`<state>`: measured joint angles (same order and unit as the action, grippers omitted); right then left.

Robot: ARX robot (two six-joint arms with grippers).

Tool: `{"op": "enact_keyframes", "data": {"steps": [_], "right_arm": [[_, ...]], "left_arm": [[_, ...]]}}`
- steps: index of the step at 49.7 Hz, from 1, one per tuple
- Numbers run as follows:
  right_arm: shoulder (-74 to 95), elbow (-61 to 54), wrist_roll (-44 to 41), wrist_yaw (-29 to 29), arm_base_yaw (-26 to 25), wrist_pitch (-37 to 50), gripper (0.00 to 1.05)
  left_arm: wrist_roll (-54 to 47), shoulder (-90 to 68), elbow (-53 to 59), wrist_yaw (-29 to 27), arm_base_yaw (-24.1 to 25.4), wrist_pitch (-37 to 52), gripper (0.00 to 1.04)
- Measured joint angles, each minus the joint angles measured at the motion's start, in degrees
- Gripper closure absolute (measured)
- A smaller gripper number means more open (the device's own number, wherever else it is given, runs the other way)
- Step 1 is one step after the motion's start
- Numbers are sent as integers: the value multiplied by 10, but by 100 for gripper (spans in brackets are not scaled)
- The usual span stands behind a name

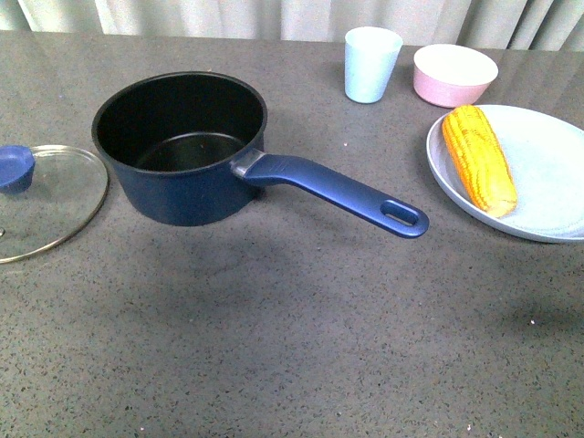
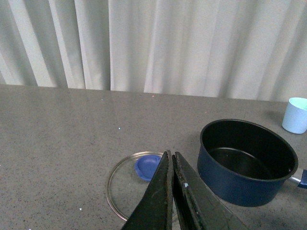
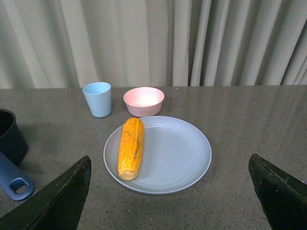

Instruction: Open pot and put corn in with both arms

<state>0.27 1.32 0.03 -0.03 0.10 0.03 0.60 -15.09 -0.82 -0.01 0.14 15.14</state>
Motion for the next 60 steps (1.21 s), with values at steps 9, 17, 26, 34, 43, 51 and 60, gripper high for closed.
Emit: {"op": "enact_keyframes", "data": {"steps": [9, 17, 26, 34, 43, 51, 60], "right_arm": [[0, 0, 0, 0, 0, 0, 9], [0, 0, 0, 0, 0, 0, 9], [0, 0, 0, 0, 0, 0, 9], [0, 0, 0, 0, 0, 0, 9], [0, 0, 0, 0, 0, 0, 9], [0, 0, 0, 0, 0, 0, 9], [0, 0, 0, 0, 0, 0, 9]], "left_arm": [[0, 34, 0, 0, 0, -33, 103], [0, 106, 0, 0, 0, -126, 103], [0, 142, 0, 0, 0, -150, 103], [0, 142, 0, 0, 0, -151, 103], [0, 143, 0, 0, 0, -151, 101], [0, 143, 0, 0, 0, -151, 66], [0, 143, 0, 0, 0, -151, 29]]}}
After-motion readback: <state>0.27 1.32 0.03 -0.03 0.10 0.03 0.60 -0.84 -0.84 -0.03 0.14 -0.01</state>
